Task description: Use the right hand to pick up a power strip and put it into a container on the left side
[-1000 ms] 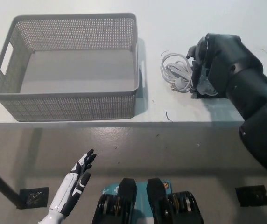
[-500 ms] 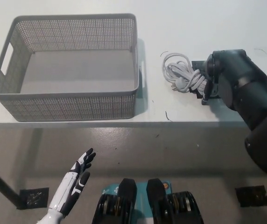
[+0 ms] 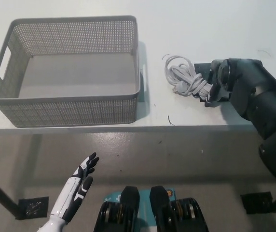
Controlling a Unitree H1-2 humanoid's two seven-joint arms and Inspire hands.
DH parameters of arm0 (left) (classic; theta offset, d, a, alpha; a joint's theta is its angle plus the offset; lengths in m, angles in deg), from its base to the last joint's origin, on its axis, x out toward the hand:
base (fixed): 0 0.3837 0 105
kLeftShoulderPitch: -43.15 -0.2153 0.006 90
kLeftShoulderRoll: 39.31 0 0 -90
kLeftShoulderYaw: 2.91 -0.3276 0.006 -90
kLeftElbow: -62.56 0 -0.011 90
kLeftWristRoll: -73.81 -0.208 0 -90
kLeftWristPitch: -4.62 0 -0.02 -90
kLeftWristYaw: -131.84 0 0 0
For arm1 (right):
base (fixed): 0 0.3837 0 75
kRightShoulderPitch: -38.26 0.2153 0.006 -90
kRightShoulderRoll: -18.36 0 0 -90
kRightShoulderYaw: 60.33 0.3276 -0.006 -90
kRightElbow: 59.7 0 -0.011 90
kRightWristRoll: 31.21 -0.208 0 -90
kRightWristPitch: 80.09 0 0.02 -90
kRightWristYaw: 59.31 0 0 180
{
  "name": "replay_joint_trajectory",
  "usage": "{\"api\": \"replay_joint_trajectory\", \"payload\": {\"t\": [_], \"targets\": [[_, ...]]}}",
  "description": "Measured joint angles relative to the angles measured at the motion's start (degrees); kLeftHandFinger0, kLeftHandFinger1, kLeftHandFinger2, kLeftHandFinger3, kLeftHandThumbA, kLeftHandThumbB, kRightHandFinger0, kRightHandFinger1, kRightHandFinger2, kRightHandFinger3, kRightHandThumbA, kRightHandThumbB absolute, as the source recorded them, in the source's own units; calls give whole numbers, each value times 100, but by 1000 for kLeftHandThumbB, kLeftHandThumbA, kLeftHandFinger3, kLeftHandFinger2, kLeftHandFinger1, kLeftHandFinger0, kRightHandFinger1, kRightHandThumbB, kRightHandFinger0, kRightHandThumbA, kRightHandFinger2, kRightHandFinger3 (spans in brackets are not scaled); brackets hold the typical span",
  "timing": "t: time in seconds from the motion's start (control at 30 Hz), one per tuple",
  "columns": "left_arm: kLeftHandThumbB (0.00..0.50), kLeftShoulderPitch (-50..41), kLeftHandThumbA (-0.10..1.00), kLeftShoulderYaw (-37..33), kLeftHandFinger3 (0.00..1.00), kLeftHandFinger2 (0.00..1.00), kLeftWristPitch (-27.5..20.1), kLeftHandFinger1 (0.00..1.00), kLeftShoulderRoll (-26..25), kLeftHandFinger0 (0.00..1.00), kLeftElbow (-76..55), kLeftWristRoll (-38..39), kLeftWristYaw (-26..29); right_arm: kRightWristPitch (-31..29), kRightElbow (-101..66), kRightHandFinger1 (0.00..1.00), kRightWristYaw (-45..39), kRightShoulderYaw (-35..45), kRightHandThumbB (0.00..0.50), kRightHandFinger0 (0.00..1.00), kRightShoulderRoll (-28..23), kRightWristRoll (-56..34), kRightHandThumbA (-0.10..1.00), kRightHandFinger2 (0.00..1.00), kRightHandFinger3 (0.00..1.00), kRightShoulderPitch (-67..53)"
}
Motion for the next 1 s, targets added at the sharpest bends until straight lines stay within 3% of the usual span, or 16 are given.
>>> {"api": "replay_joint_trajectory", "payload": {"t": [0.07, 0.1, 0.17, 0.23, 0.43, 0.47, 0.53, 0.6, 0.7, 0.8, 0.87, 0.9, 0.93, 0.97, 1.0], "targets": [[216, 0, 1000, 0, 1000, 1000, 1, 1000, 0, 1000, 10, 0, 0, -85, 2, 390, 163, 111, 146, 0, -6, -19, -100, 830, 801, -25], [222, 0, 1000, 1, 1000, 1000, 1, 1000, 0, 1000, 19, 0, 0, -126, 3, 440, 213, 176, 159, 19, -17, -37, -100, 847, 875, -42], [222, 2, 1000, 0, 1000, 1000, 2, 1000, 0, 1000, 29, 0, 0, -215, 3, 390, 297, 271, 159, 1, -24, -67, -100, 739, 763, -69], [225, 11, 1000, -2, 1000, 1000, 3, 1000, 0, 1000, 36, 0, -1, -302, 3, 374, 390, 369, 127, 0, -27, -81, -100, 734, 772, -99], [225, 32, 1000, -2, 1000, 1000, 4, 1000, 0, 1000, 41, -1, -1, -516, 10, 454, 589, 582, 158, 20, -83, -136, -100, 787, 748, -187], [225, 40, 1000, -2, 1000, 1000, 5, 1000, 0, 1000, 41, -1, -1, -578, 10, 415, 638, 631, 182, 1, -103, -158, -100, 750, 707, -215], [210, 57, 1000, -1, 1000, 1000, 5, 1000, 0, 1000, 42, -1, -1, -684, 10, 405, 709, 709, 188, 0, -137, -189, -100, 797, 749, -251], [214, 76, 1000, -2, 1000, 1000, 4, 1000, 0, 1000, 43, 0, -2, -804, 10, 364, 789, 783, 186, 0, -162, -207, -100, 756, 757, -284], [208, 112, 1000, -2, 1000, 1000, 4, 1000, 0, 1000, 48, 0, -2, -949, 11, 233, 875, 846, 186, 0, -192, -230, -100, 634, 609, -321], [212, 147, 1000, -2, 1000, 1000, 4, 1000, 0, 1000, 50, 0, -2, -1080, 12, 130, 983, 907, 226, 0, -222, -253, -100, 540, 473, -353], [209, 169, 1000, 0, 1000, 1000, 4, 1000, 0, 1000, 50, 0, -2, -1137, 13, 127, 1181, 962, 197, 0, -234, -268, -100, 616, 552, -386], [203, 175, 1000, 0, 1000, 1000, 4, 1000, 0, 1000, 51, 0, -2, -1187, 14, 198, 1282, 986, 190, 27, -244, -277, -100, 693, 624, -386], [200, 182, 1000, -2, 1000, 1000, 4, 1000, 0, 1000, 52, 0, -3, -1219, 13, 203, 1352, 1003, 182, 4, -249, -281, -100, 599, 525, -387], [191, 197, 1000, -1, 1000, 1000, 4, 1000, -1, 1000, 53, 0, -7, -1278, 13, 149, 1461, 1027, 162, 0, -261, -285, -100, 562, 496, -385], [191, 209, 1000, -1, 1000, 1000, 4, 1000, 0, 1000, 54, 0, -8, -1302, 13, 140, 1527, 1040, 146, 0, -267, -286, -100, 585, 504, -385]]}}
